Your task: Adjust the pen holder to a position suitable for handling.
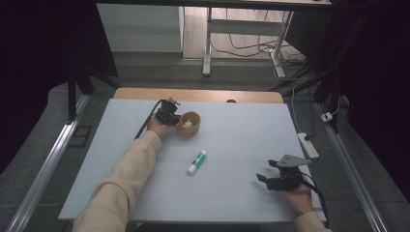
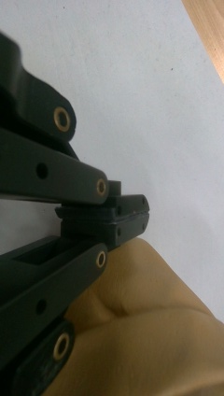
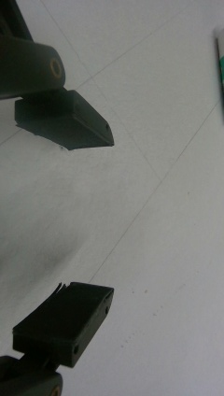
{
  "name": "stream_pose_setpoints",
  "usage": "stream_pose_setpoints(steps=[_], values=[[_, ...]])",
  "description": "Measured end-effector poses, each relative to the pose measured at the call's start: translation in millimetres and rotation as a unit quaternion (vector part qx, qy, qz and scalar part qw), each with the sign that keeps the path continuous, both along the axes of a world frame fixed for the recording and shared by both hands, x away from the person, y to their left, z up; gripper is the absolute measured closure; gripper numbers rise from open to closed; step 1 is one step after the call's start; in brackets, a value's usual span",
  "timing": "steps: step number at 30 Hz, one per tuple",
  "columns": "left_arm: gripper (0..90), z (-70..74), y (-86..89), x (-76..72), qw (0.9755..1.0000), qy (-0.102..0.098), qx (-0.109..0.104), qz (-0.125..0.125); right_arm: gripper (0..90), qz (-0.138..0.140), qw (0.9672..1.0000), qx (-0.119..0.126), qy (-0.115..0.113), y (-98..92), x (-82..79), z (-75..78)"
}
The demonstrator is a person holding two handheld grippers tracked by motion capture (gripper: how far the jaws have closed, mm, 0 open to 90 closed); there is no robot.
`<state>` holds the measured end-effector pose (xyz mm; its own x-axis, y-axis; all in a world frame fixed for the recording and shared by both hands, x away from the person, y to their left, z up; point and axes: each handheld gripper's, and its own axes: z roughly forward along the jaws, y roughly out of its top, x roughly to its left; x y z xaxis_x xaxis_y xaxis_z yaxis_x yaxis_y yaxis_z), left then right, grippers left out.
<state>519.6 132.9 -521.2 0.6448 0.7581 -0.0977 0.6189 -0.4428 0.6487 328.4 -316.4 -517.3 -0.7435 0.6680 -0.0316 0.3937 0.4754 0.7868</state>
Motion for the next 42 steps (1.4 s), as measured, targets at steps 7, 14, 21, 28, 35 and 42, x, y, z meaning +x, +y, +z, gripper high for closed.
stream_pose_setpoints(steps=[7,14,21,28,35,42], values=[[89.1,0.4,-2.3,-0.7,1.0000,0.000,0.003,-0.001,23.0,0.001,1.0000,-0.001,0.002,0.0,0.4,-0.3],[89.1,1.2,-12.1,-3.0,0.9999,-0.005,0.006,-0.016,23.0,-0.001,1.0000,-0.002,0.002,-0.3,0.3,0.0],[89.0,0.4,-10.0,-2.2,0.9998,-0.006,0.009,-0.014,23.0,-0.001,1.0000,-0.002,0.001,-0.9,0.1,0.4],[89.0,6.3,-1.8,-2.9,0.9997,-0.018,0.013,-0.004,23.0,-0.001,1.0000,-0.001,0.001,-1.6,-0.3,1.0],[88.7,17.7,6.4,-12.4,0.9991,-0.037,0.020,-0.003,23.0,-0.002,1.0000,0.002,-0.001,-1.8,-0.9,1.5],[64.9,25.6,21.4,-28.8,0.9990,-0.043,0.006,0.010,23.0,-0.002,1.0000,0.002,-0.003,-1.9,-0.9,1.8]])
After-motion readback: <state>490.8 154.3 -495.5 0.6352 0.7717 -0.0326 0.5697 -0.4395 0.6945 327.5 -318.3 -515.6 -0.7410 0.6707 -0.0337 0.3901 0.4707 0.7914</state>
